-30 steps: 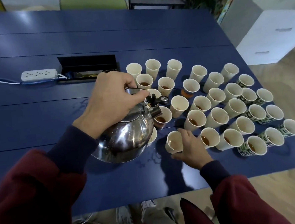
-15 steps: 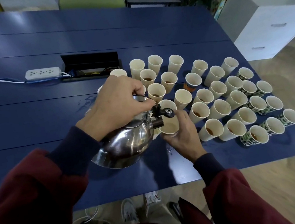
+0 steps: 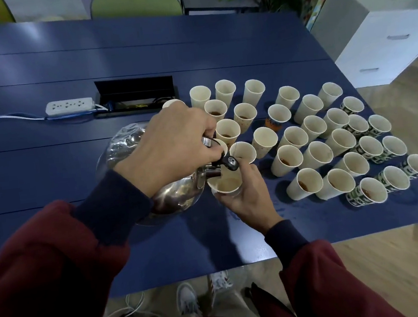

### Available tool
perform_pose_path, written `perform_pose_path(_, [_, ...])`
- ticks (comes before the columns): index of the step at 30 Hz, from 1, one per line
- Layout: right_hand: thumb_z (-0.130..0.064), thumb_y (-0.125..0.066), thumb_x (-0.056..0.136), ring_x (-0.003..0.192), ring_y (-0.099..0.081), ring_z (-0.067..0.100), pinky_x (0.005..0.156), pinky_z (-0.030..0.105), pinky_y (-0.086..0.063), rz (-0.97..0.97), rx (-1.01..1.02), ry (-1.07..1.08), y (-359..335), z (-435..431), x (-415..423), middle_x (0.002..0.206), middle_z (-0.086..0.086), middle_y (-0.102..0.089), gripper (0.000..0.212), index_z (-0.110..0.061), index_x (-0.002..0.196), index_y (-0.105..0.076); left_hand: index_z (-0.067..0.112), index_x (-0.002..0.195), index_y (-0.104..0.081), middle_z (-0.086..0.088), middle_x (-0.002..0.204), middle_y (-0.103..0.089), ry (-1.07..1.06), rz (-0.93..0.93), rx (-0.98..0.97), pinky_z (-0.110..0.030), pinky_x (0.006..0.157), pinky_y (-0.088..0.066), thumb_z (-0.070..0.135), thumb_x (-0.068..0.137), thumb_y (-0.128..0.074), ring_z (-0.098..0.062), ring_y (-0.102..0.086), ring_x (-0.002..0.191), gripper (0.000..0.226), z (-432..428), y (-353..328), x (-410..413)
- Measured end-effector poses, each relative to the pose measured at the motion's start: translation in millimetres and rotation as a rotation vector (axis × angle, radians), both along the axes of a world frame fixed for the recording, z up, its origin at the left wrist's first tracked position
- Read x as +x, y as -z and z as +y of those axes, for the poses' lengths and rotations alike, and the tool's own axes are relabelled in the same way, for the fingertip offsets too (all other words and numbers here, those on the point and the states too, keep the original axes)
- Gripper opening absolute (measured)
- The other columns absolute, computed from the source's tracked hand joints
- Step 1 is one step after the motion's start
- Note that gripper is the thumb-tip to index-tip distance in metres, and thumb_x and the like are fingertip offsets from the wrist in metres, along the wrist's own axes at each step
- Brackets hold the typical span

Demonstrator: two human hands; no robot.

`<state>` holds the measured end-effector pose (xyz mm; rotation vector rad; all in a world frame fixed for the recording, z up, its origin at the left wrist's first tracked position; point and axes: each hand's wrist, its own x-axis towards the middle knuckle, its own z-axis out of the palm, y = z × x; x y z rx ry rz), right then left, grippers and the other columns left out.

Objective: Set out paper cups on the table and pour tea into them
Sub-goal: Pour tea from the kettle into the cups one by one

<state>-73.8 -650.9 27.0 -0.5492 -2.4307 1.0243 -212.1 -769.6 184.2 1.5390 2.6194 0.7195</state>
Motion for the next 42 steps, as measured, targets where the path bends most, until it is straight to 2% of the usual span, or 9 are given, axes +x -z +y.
perform_pose_path(4, [-0.025, -0.084, 0.076, 0.101, -0.049, 0.017, 0.083, 0.036, -0.046, 0.005, 0.004, 0.007, 0, -3, -1, 0.109, -0.016, -0.052, 0.055, -0.019, 0.122, -0.055, 0.015, 0.062, -0.059, 0.004, 0.049, -0.037, 0.016, 0.016, -0.015, -0.037, 0.056, -0.043, 0.034, 0.075, -0.069, -0.017, -0.038, 0.057, 0.025, -1, 0, 0])
perform_pose_path(13, [-0.030, -0.084, 0.077, 0.105, -0.051, 0.016, 0.085, 0.031, -0.045, -0.026, -0.014, 0.011, 5, 0, 4, 0.117, -0.006, -0.060, 0.059, -0.021, 0.126, -0.053, 0.019, 0.066, -0.061, 0.004, 0.054, -0.037, 0.035, 0.058, -0.041, -0.033, 0.058, -0.031, 0.035, 0.079, -0.068, -0.024, -0.042, 0.065, 0.022, 2, 0, 5])
perform_pose_path(22, [-0.031, -0.084, 0.077, 0.099, -0.050, 0.015, 0.083, 0.034, -0.045, -0.039, -0.039, 0.019, 9, 3, 12, 0.112, -0.008, -0.059, 0.059, -0.026, 0.125, -0.050, 0.015, 0.069, -0.065, 0.004, 0.053, -0.038, 0.048, 0.074, -0.049, -0.034, 0.057, -0.034, 0.034, 0.078, -0.069, -0.028, -0.047, 0.068, 0.022, 9, 2, 10])
perform_pose_path(25, [-0.028, -0.084, 0.075, 0.099, -0.049, 0.017, 0.083, 0.036, -0.046, -0.049, -0.056, 0.027, 11, 5, 15, 0.112, -0.007, -0.060, 0.062, -0.024, 0.126, -0.051, 0.014, 0.068, -0.064, 0.002, 0.052, -0.041, 0.044, 0.063, -0.034, -0.037, 0.057, -0.042, 0.035, 0.078, -0.070, -0.027, -0.047, 0.066, 0.024, 12, 4, 10])
perform_pose_path(29, [-0.026, -0.085, 0.073, 0.100, -0.052, 0.020, 0.084, 0.037, -0.046, -0.034, -0.080, 0.051, 10, 7, 20, 0.110, -0.007, -0.060, 0.064, -0.021, 0.128, -0.051, 0.015, 0.062, -0.058, 0.003, 0.052, -0.043, -0.012, -0.017, 0.018, -0.037, 0.058, -0.044, 0.039, 0.075, -0.073, -0.019, -0.043, 0.058, 0.031, 13, 11, 6])
perform_pose_path(33, [-0.045, -0.076, 0.072, 0.102, -0.057, 0.018, 0.085, 0.036, -0.050, -0.027, -0.124, 0.095, 8, 12, 24, 0.110, -0.007, -0.060, 0.064, -0.020, 0.125, -0.051, 0.018, 0.059, -0.057, 0.003, 0.055, -0.055, -0.080, -0.134, 0.089, -0.039, 0.060, -0.049, 0.050, 0.071, -0.066, -0.022, -0.053, 0.060, 0.035, 12, 21, 2])
perform_pose_path(36, [-0.030, -0.083, 0.073, 0.105, -0.061, 0.017, 0.087, 0.042, -0.053, -0.010, -0.152, 0.132, 11, 22, 27, 0.114, -0.005, -0.063, 0.060, -0.023, 0.123, -0.052, 0.016, 0.061, -0.061, 0.001, 0.059, -0.060, -0.125, -0.200, 0.147, -0.038, 0.061, -0.050, 0.049, 0.070, -0.068, -0.022, -0.057, 0.063, 0.035, 11, 26, 1])
perform_pose_path(38, [-0.024, -0.086, 0.073, 0.104, -0.062, 0.014, 0.087, 0.037, -0.054, 0.000, -0.149, 0.169, 10, 32, 30, 0.113, -0.003, -0.064, 0.059, -0.021, 0.122, -0.053, 0.015, 0.061, -0.063, -0.001, 0.057, -0.061, -0.156, -0.241, 0.159, -0.037, 0.059, -0.048, 0.043, 0.074, -0.076, -0.023, -0.057, 0.061, 0.034, 10, 28, 0])
perform_pose_path(42, [-0.027, -0.086, 0.076, 0.100, -0.061, 0.013, 0.083, 0.027, -0.052, -0.012, -0.144, 0.259, 11, 52, 36, 0.113, -0.001, -0.063, 0.057, -0.018, 0.121, -0.053, 0.016, 0.059, -0.063, 0.000, 0.053, -0.058, -0.219, -0.291, 0.174, -0.031, 0.055, -0.040, 0.036, 0.075, -0.081, -0.015, -0.051, 0.054, 0.031, 5, 34, -5])
